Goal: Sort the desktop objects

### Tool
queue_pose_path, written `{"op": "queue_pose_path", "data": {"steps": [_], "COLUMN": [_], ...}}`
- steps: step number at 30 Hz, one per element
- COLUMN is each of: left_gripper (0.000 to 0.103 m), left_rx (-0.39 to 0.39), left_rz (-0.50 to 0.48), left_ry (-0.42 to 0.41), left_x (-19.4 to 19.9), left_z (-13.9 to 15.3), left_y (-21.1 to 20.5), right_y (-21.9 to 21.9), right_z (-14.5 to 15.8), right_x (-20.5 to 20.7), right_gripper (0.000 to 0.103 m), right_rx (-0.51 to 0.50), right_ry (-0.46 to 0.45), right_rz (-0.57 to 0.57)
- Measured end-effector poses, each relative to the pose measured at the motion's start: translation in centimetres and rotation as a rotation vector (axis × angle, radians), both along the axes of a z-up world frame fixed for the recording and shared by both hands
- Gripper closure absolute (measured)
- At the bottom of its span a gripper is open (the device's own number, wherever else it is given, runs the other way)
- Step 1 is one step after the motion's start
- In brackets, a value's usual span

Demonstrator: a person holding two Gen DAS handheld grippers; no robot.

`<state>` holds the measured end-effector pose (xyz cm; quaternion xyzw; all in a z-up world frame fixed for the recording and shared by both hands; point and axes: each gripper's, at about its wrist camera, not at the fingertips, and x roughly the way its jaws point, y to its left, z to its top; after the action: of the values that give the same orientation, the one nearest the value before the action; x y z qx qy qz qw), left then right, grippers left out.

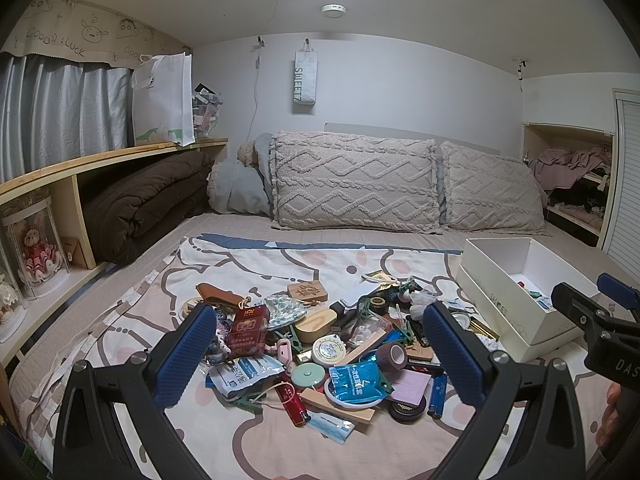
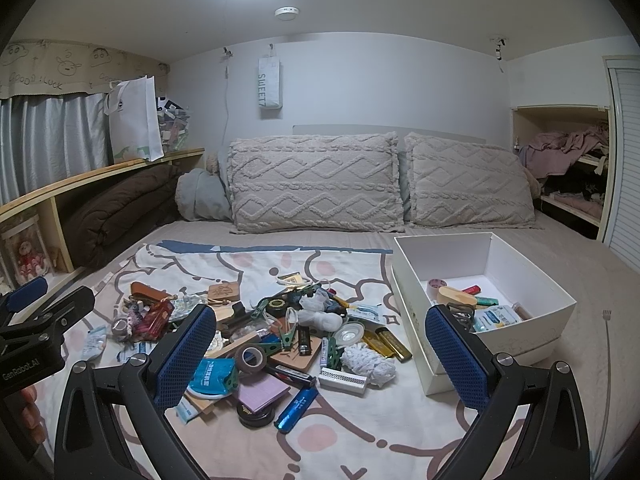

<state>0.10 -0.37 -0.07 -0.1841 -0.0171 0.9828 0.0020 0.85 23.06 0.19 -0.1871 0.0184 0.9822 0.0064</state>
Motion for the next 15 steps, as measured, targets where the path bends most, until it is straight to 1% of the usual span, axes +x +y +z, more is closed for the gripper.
{"op": "queue_pose_path", "data": {"steps": [12, 15], "left_gripper": [0.000, 0.000], "left_rx": [0.001, 0.004], "left_rz": [0.006, 0.012], "left_ry": [-0.003, -0.007], "left_x": [-0.22, -0.11], "left_z": [0.05, 0.36], "left_y": [-0.26, -0.32], "right_y": [0.49, -0.20], "right_z": [-0.21, -0.16], "right_x": [-0.06, -0.21], "right_gripper": [0.000, 0.000], "right_rx": [0.002, 0.003], "right_ry": [-0.001, -0.004], "right_rz": [-0.002, -0.008]}}
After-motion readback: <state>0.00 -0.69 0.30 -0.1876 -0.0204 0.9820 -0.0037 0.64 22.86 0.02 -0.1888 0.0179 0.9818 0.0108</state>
